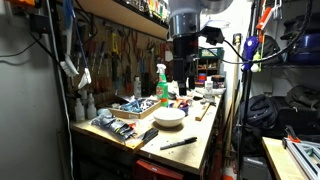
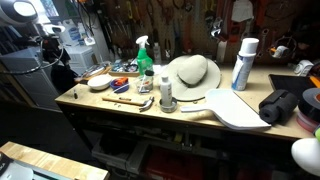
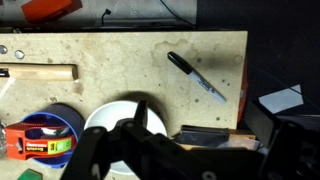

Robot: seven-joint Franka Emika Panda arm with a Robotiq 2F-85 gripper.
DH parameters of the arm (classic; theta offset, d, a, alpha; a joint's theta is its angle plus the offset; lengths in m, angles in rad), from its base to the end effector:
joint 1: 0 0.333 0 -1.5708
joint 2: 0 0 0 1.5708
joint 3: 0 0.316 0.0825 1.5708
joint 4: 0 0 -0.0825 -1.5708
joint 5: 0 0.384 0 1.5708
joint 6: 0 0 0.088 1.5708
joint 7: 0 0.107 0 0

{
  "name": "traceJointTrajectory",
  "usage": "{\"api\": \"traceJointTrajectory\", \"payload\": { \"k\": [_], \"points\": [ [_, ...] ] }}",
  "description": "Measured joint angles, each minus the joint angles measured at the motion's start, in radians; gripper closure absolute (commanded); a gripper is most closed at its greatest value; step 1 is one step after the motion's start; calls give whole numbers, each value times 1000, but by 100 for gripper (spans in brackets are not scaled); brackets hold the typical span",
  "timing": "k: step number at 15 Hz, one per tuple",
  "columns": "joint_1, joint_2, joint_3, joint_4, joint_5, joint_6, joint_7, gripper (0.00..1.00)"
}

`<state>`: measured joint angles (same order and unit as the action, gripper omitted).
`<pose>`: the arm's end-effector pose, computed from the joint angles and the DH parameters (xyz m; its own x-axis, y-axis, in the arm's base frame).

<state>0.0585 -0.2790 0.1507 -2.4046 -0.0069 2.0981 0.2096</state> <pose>0.4376 0.0935 0.4166 0.9998 -0.0037 -0.0201 -0.0027 -0.9986 0.0525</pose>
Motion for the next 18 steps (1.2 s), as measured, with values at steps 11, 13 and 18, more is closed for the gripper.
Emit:
{"api": "traceJointTrajectory", "payload": {
  "k": [11, 13, 18],
  "points": [
    [36, 36, -10, -80, 39, 32, -185, 0],
    [58, 38, -12, -132, 57, 77, -290, 0],
    [97, 71, -2, -239, 15, 243, -433, 0]
  ]
}}
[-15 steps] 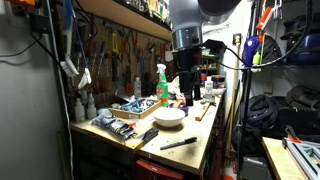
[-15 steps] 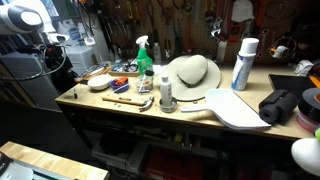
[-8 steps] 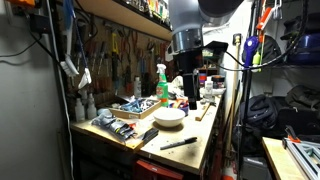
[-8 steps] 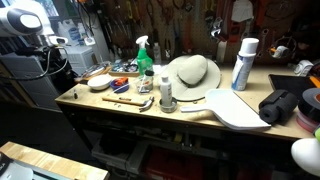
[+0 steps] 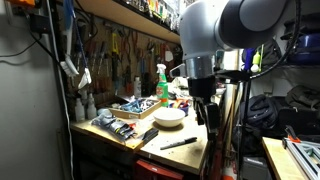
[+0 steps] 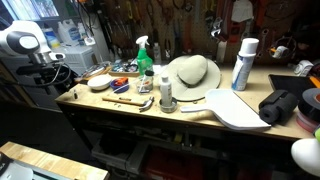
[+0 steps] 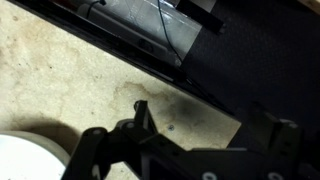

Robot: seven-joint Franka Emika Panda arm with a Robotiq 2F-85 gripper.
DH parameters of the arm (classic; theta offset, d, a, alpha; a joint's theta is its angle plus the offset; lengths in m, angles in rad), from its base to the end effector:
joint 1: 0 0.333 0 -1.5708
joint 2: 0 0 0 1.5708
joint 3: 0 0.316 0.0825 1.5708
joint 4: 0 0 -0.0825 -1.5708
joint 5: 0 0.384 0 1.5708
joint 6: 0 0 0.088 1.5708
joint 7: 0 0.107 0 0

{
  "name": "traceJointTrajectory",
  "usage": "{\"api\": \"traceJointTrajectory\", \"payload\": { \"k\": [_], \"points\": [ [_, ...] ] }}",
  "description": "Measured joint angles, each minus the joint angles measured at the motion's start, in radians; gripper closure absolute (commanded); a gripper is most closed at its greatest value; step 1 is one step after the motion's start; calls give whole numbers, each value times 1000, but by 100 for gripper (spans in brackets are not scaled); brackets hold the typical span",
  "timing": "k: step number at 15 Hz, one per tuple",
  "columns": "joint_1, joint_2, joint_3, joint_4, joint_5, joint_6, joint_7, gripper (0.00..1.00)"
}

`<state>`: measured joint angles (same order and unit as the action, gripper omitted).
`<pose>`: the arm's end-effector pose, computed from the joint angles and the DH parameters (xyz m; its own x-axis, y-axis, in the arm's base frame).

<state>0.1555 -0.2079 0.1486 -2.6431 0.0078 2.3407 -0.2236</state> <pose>0.3870 0.1193 0.3049 0.8649 0.4920 -0.0996 0.4947 -0.8690 0.0035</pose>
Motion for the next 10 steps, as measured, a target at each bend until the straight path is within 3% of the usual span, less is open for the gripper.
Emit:
{"api": "traceJointTrajectory", "payload": {
  "k": [5, 10],
  "points": [
    [11, 57, 31, -29, -173, 155, 49, 0],
    [-4, 120, 33, 5, -343, 197, 163, 0]
  ]
}}
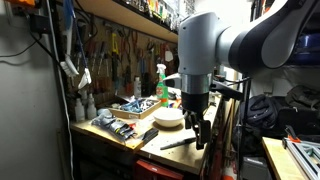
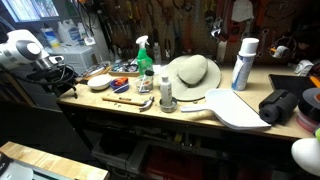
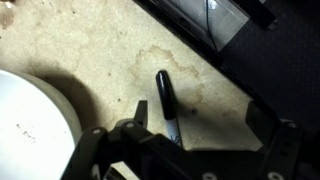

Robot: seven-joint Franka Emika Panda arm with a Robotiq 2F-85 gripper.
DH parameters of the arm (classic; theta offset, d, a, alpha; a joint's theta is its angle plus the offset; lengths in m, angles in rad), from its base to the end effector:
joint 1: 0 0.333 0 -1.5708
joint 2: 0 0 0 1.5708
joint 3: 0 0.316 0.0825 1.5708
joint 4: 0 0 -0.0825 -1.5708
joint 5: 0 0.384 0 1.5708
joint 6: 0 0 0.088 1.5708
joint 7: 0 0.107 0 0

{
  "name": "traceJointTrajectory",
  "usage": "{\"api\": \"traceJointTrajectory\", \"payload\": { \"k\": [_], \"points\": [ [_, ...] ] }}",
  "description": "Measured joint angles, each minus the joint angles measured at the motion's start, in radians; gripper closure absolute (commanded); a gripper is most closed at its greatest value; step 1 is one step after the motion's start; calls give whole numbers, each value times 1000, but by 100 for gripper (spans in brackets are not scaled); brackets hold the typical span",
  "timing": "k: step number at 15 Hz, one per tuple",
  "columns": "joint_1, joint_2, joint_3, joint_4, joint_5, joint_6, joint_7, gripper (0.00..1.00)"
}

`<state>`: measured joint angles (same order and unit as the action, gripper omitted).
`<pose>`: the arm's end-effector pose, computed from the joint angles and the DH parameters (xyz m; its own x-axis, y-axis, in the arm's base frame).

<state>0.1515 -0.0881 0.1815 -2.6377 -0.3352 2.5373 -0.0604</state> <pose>0.3991 0.1408 0.2733 0.7855 0.6164 -0.0554 0.6139 -0.7649 0.1951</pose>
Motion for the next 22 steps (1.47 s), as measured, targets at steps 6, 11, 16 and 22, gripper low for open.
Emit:
{"api": "traceJointTrajectory", "payload": {
  "k": [6, 11, 16, 22],
  "points": [
    [-6, 38, -1, 33, 11, -2, -19, 0],
    [-5, 49, -14, 87, 168, -54, -233, 32],
    [-6, 78, -26, 115, 171, -71, -275, 33],
    [-8, 128, -32, 141, 171, -71, -277, 58]
  ]
}}
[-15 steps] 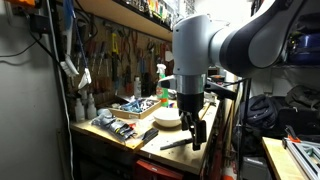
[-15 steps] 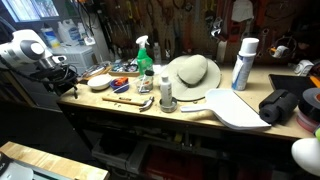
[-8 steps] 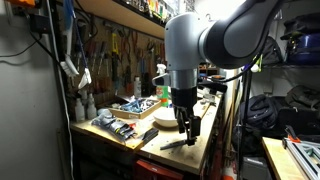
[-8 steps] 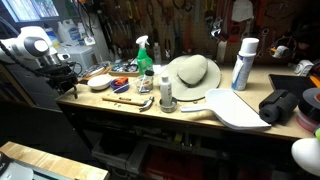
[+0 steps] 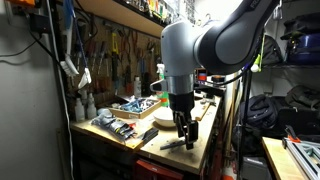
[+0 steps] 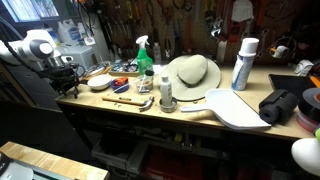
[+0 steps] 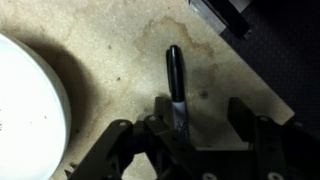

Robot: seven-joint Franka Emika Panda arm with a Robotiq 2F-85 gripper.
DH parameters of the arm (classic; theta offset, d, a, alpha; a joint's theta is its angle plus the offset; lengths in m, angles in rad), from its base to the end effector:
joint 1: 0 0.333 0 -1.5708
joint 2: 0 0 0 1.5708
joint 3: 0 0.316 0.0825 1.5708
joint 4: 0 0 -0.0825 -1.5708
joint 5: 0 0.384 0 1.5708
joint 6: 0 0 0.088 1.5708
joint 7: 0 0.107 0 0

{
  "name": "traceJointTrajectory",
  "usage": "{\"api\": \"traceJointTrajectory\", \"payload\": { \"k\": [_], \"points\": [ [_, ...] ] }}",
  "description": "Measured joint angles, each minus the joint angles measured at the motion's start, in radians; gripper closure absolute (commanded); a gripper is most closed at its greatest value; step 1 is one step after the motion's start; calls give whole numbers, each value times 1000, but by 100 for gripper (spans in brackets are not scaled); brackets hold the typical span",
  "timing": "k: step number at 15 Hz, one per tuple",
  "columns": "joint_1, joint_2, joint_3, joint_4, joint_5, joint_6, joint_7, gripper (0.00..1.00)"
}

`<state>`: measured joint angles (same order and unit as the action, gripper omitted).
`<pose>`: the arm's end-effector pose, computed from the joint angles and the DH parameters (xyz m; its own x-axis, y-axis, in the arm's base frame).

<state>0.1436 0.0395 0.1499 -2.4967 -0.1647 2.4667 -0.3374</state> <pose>0.4417 0.1342 0.2640 0.7210 0.6858 -0.0991 0.6922 -0.7194 0.0580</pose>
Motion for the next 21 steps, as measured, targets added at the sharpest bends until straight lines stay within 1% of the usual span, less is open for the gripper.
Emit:
{"api": "traceJointTrajectory", "payload": {
  "k": [1, 3, 5, 6, 7, 8, 11, 13, 15, 16, 19, 21],
  "points": [
    [-1, 9, -1, 6, 0, 0, 0, 65],
    [-4, 24, -2, 17, 0, 0, 0, 82],
    [-6, 33, -1, 28, 1, -4, -1, 97],
    [-6, 36, -1, 32, 1, -4, -1, 100],
    [-6, 37, -1, 34, 1, -5, -1, 100],
    [-7, 37, -1, 35, 1, -5, -1, 96],
    [-7, 17, -1, 35, 12, -33, -5, 96],
    [-9, -35, -2, 35, 56, -89, -34, 96],
    [-16, -118, -14, 36, 116, -154, -63, 96],
    [-19, -164, -27, 36, 142, -161, -59, 96],
    [-42, -250, -58, 43, 132, -132, 19, 96],
    [-69, -251, -62, 53, 71, -70, 115, 96]
  ]
}}
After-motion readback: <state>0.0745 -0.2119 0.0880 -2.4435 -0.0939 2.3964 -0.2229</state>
